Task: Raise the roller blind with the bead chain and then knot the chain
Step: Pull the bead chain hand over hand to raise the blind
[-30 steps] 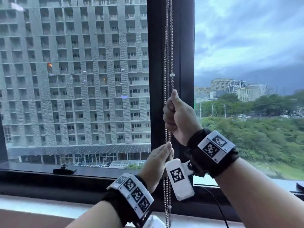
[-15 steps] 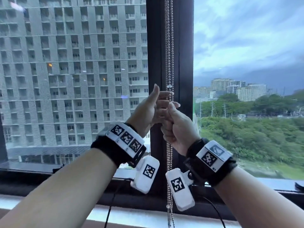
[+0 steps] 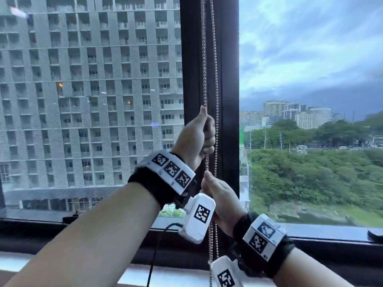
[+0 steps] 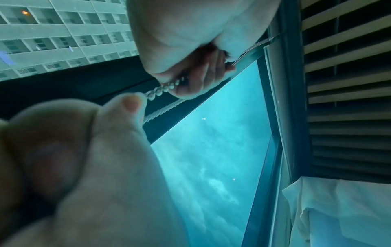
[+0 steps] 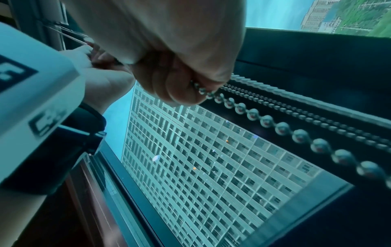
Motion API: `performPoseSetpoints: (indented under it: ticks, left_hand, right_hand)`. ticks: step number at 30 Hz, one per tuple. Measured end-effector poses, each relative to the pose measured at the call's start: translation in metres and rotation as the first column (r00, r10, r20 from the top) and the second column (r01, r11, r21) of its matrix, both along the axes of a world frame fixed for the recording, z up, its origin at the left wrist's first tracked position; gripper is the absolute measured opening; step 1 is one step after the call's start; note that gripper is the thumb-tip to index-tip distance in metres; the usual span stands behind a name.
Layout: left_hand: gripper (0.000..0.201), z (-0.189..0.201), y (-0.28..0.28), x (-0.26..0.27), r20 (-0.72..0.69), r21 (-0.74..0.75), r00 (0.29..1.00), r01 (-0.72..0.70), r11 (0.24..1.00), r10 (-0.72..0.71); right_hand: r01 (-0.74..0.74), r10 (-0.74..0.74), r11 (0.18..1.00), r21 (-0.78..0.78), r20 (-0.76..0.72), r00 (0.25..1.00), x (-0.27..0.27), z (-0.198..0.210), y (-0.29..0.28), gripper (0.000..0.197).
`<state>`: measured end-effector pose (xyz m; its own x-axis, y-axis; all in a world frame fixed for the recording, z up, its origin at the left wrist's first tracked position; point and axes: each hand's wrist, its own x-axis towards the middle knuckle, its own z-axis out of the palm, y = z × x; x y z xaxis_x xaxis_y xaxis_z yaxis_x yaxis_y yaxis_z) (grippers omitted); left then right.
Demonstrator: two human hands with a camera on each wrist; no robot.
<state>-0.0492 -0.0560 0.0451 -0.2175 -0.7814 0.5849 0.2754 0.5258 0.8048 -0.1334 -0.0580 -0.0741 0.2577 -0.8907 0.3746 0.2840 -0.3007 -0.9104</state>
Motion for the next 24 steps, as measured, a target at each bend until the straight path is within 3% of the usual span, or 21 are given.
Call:
performPoseSetpoints:
  ticks: [5,9,12,16,20,24]
  left_hand:
    - [0.048,-0.038,-0.004,-0.001,-0.067,0.02,0.998,-0.004,1.0,0.005]
    - [0.047,-0.041,-0.004,0.002,-0.106,0.017,0.994,0.022,1.0,-0.02]
    - [0.047,-0.041,-0.002,0.004,-0.092,0.011,0.996,0.018,1.0,-0.017]
    - [0.048,-0.048,-0.002,0.005,-0.033,-0.018,0.999,-0.034,0.999,0.033]
    - [0.044,-0.067,0.001,0.004,0.011,0.019,1.0,-0.011,1.0,0.011]
    - [0.049,-0.075,0.001,0.003,0.006,0.029,0.999,0.032,0.999,-0.032]
  right_hand:
    - [0.045,-0.046,0.999,-0.025,-0.013,0.999,0.002,-0.03,-0.004,0.049]
    - [0.015,-0.02,0.999,-0.044,-0.111,0.994,-0.005,-0.022,-0.008,0.049]
    - [-0.017,0.013,0.999,-0.044,-0.081,0.997,-0.014,-0.001,-0.014,0.056]
    - [-0.002,-0.003,0.981,-0.196,-0.029,1.0,-0.02,0.048,-0.015,0.057]
    - [0.084,-0.087,0.944,-0.318,0.005,0.996,-0.017,0.092,-0.006,0.045]
    - [0.041,-0.032,0.943,-0.331,0.034,0.999,-0.009,0.114,0.002,0.037]
